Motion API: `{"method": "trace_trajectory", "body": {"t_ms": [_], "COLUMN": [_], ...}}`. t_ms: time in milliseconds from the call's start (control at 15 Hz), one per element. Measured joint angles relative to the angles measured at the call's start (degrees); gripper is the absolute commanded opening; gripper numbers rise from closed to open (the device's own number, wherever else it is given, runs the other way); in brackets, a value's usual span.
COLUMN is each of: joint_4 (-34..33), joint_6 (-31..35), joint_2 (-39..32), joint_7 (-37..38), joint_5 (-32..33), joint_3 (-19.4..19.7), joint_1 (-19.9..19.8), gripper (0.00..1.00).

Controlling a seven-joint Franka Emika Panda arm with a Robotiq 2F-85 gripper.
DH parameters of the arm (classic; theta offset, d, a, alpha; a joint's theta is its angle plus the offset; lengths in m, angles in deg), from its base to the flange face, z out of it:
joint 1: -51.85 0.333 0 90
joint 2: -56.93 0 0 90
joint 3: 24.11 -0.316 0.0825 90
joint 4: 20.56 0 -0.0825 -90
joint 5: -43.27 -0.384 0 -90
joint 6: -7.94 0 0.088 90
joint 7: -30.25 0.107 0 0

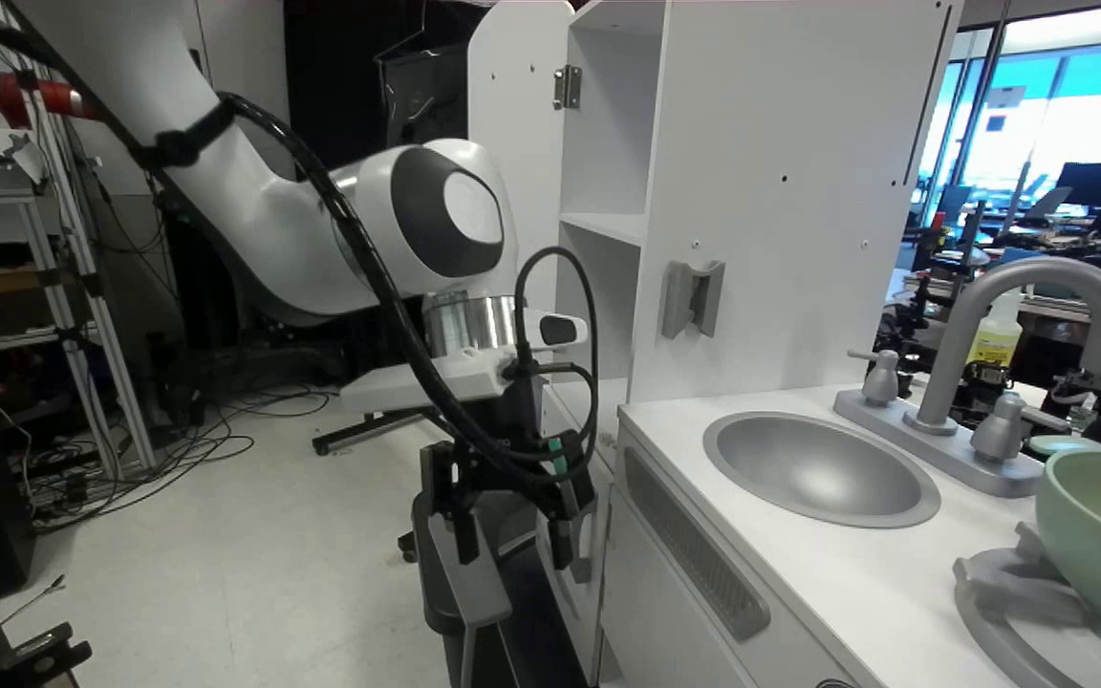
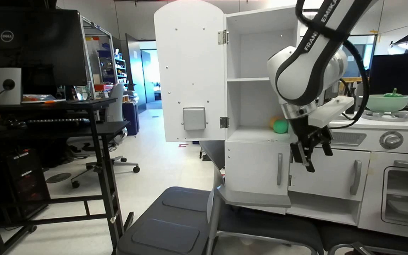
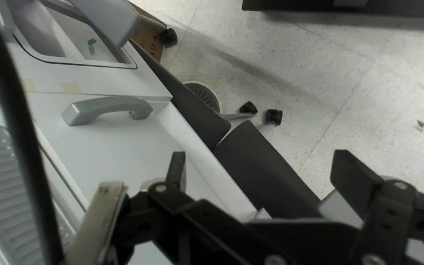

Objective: Put the blue bottle and orange sponge inside the bottom cabinet

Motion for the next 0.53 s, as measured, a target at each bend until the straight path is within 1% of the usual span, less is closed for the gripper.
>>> {"method": "trace_trajectory", "body": {"t_ms": [333,533], "joint_4": [15.83,25.75], "joint_6": [0.7,4.08], "joint_2": [13.5,21.98], "joint_7": [1.68,6.89], "joint_5": [6.36,8.33], "joint_3": [-2.06,-3.68], "joint_1": [1.81,2.24], "gripper": [1.0,1.0]}}
